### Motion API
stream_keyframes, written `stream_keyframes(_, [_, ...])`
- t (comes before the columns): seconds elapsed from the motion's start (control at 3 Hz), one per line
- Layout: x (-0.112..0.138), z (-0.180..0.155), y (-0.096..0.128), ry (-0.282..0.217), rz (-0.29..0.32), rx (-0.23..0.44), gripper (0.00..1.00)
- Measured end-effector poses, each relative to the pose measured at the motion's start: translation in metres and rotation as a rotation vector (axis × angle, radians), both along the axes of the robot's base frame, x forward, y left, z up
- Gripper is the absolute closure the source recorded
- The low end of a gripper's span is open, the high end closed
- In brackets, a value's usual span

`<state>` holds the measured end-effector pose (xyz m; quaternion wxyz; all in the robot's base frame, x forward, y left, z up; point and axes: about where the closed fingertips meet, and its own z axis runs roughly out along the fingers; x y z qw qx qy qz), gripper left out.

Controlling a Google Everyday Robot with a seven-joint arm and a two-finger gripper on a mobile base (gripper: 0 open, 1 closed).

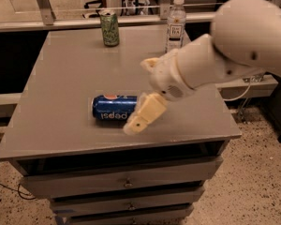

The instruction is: Knock pepsi can over

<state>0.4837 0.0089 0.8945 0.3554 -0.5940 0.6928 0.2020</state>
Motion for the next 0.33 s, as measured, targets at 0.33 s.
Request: stream_keyframes(0.33, [-0.0146, -0.0055, -0.0189, -0.004, -0.001, 0.161, 0.00])
